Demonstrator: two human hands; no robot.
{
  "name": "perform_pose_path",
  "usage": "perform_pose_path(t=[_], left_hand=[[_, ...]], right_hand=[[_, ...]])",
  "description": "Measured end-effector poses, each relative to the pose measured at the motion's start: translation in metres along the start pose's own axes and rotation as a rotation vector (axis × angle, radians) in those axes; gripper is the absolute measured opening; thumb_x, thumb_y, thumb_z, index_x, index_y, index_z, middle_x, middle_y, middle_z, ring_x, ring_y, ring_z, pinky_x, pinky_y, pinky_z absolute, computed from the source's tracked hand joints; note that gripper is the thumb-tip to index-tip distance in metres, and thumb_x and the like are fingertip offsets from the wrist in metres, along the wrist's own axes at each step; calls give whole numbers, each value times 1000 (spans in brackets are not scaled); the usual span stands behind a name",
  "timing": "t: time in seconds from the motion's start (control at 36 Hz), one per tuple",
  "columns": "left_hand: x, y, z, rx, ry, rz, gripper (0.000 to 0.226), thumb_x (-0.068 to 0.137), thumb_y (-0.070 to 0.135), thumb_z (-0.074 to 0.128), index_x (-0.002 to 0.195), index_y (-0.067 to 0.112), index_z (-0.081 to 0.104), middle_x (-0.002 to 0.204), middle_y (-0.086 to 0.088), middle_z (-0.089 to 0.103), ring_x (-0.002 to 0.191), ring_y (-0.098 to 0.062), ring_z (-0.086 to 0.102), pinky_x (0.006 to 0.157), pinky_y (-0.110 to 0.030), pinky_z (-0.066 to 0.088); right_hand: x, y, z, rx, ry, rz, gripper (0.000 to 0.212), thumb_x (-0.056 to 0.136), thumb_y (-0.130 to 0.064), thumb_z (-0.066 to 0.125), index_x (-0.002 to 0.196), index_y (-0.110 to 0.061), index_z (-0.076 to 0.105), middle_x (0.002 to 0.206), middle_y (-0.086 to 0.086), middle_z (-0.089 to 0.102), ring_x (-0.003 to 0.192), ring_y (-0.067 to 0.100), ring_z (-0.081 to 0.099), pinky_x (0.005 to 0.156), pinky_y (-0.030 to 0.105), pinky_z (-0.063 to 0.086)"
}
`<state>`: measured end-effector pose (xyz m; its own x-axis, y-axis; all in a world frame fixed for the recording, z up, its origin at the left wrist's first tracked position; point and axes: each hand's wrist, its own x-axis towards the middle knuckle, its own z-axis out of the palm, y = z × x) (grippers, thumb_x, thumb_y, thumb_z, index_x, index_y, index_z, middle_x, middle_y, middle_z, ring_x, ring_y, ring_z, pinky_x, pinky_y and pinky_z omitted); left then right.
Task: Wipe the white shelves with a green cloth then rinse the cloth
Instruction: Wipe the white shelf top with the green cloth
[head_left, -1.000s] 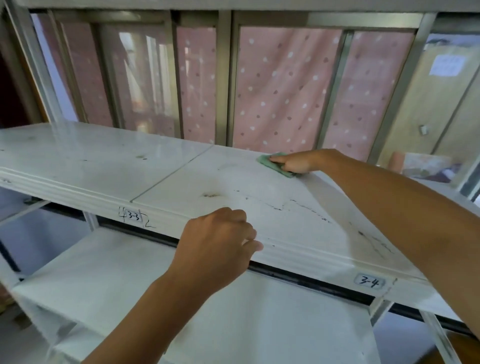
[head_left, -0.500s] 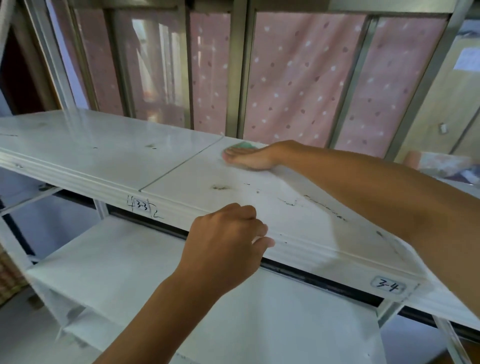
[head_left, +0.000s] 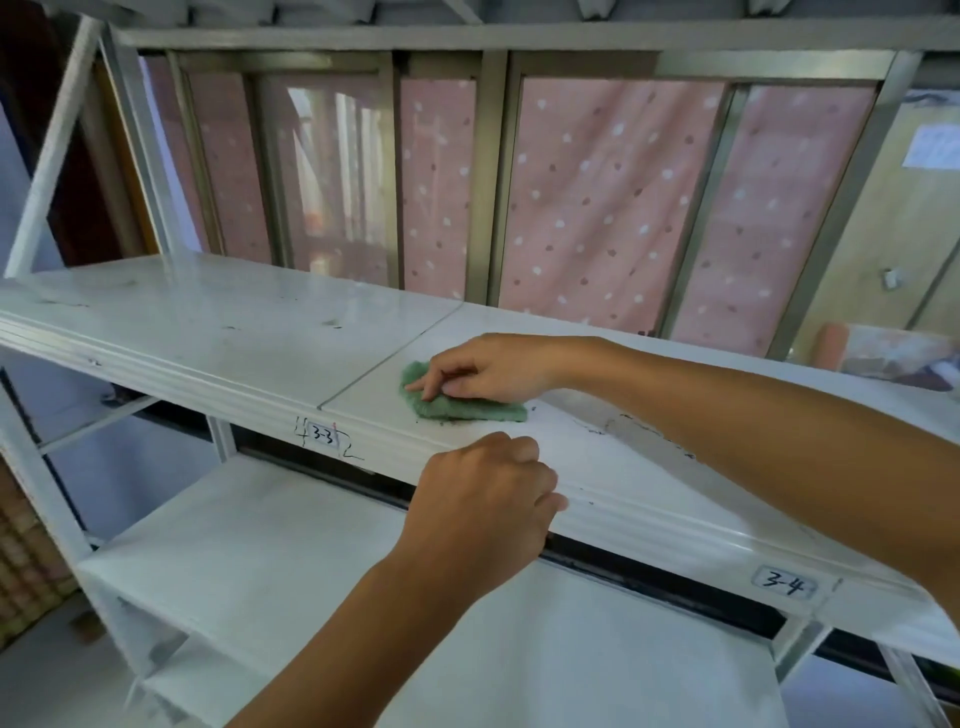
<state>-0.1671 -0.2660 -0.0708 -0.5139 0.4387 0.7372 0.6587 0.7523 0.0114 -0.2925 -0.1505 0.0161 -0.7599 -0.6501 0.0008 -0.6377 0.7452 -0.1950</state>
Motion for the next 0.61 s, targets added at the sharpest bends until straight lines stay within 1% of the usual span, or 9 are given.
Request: perform_pose_path(t=[0.06, 0.14, 0.22, 0.31, 0.39, 0.42, 0.5, 0.56, 0.61], left_hand=[[-3, -2, 0, -14, -6, 1, 26, 86, 41, 62, 69, 26, 73, 67, 9, 60, 62, -8, 57, 42, -30, 46], [-8, -5, -3, -66, -11, 19, 18, 86, 33, 63, 75, 26, 74, 74, 10, 67, 66, -9, 61, 45, -30, 49], [-12, -8, -6, -135, -6, 67, 14, 86, 26, 63, 80, 24, 76, 84, 10, 73, 72, -12, 66, 54, -31, 54], [-17, -17, -8, -165, 27, 112, 12, 85, 19, 67, 83, 20, 78, 93, 8, 76, 81, -13, 70, 64, -31, 57], [-23, -29, -16, -159, 79, 116, 9, 83, 14, 70, 82, 16, 78, 96, 3, 76, 85, -15, 70, 68, -30, 58], [-25, -33, -20, -160, 92, 111, 8, 83, 14, 71, 81, 16, 78, 95, 3, 75, 85, -15, 70, 68, -30, 57], [-35, -47, -28, -139, 93, 95, 11, 83, 14, 69, 76, 16, 76, 87, 3, 73, 78, -17, 68, 62, -30, 55], [-42, -57, -33, -125, 90, 67, 16, 85, 14, 65, 72, 15, 74, 81, 3, 71, 72, -17, 65, 58, -31, 52], [-50, -69, -41, -129, 111, 31, 18, 88, 14, 63, 73, 14, 73, 78, 4, 70, 69, -16, 63, 56, -29, 51]], right_hand=[[3, -3, 0, 29, 69, 28, 36, 92, -9, 55, 118, -28, 71, 102, -13, 65, 94, 7, 59, 82, 17, 44], [15, -2, 2, 4, 118, 74, 43, 89, -4, 52, 125, -24, 66, 114, -4, 66, 105, 16, 61, 88, 24, 46], [31, 2, 11, -39, 168, 103, 51, 88, -3, 53, 135, -22, 56, 127, 2, 60, 113, 21, 58, 94, 32, 46], [49, 7, 6, -250, 246, 194, 41, 91, -11, 53, 132, -17, 53, 131, 8, 53, 113, 28, 54, 91, 41, 47], [63, 4, 1, -469, 221, 371, 23, 96, -20, 52, 115, -16, 63, 114, 8, 62, 97, 28, 59, 74, 35, 48], [68, 1, 2, -465, 197, 411, 23, 95, -20, 52, 113, -17, 66, 110, 7, 64, 93, 26, 60, 70, 33, 48], [87, -17, 9, -330, 143, 482, 32, 91, -18, 51, 118, -14, 66, 111, 8, 66, 93, 26, 60, 74, 33, 49], [95, -37, 12, -254, 122, 495, 32, 93, -23, 51, 119, -10, 65, 112, 10, 66, 92, 26, 58, 72, 32, 44], [97, -65, 17, -182, 125, 460, 33, 96, -33, 49, 115, -9, 62, 106, 8, 64, 90, 25, 56, 69, 31, 41]])
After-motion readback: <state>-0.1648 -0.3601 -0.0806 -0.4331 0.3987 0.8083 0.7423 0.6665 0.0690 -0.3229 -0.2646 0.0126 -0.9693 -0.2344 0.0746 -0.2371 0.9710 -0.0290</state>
